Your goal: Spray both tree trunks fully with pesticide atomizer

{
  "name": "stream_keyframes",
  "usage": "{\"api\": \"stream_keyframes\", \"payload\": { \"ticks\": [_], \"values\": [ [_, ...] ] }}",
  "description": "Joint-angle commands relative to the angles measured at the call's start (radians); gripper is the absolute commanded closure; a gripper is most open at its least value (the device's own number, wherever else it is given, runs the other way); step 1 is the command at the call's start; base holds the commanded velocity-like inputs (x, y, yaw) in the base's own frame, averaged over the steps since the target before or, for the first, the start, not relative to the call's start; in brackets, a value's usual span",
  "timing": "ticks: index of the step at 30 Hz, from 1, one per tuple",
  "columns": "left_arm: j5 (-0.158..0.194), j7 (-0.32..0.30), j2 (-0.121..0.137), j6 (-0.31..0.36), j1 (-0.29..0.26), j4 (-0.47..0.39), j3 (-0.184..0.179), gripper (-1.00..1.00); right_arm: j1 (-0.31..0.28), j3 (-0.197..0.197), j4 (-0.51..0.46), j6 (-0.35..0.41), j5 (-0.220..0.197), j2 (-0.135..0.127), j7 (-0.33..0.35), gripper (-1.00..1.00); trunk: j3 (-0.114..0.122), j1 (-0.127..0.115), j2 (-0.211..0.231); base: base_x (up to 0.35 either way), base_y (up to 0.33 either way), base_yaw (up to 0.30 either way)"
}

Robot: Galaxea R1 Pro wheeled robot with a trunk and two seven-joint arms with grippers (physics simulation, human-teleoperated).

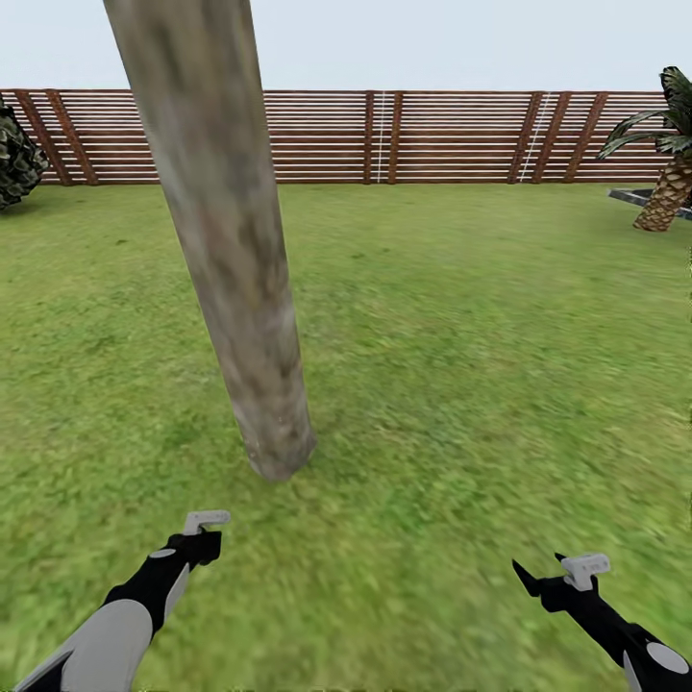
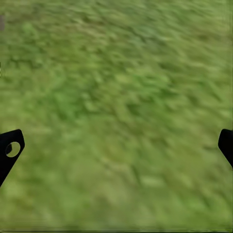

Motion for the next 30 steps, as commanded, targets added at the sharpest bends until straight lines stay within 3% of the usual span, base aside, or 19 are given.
{"api": "stream_keyframes", "payload": {
  "ticks": [1, 11, 15, 18, 30],
  "values": [
    [0.000, 0.001, 0.000, 0.004, -0.002, -0.001, 0.000, 1.00, 0.000, 0.000, 0.000, 0.000, 0.000, 0.000, 0.000, -1.00, 0.001, 0.000, 0.000, -0.173, 0.000, -0.100],
    [-0.008, 0.007, 0.002, 0.155, -0.015, -0.074, -0.007, 1.00, 0.000, -0.001, -0.002, 0.000, 0.000, 0.000, 0.000, -1.00, 0.004, 0.000, 0.000, -0.057, 0.000, -0.059],
    [-0.002, 0.007, 0.047, 0.265, -0.031, -0.106, -0.008, 1.00, 0.000, -0.002, -0.002, 0.000, 0.000, 0.000, 0.000, -1.00, 0.004, 0.000, 0.000, 0.000, 0.000, 0.000],
    [-0.007, 0.006, 0.064, 0.287, -0.057, -0.110, -0.011, 1.00, 0.000, -0.002, -0.002, 0.000, 0.000, 0.000, 0.000, -1.00, 0.004, 0.000, 0.000, 0.000, 0.000, 0.000],
    [-0.008, -0.006, 0.072, 0.273, -0.033, -0.096, -0.019, 1.00, 0.000, -0.002, -0.003, 0.000, 0.000, -0.001, 0.000, -1.00, 0.004, 0.000, 0.000, 0.044, 0.034, 0.000]
  ]
}}
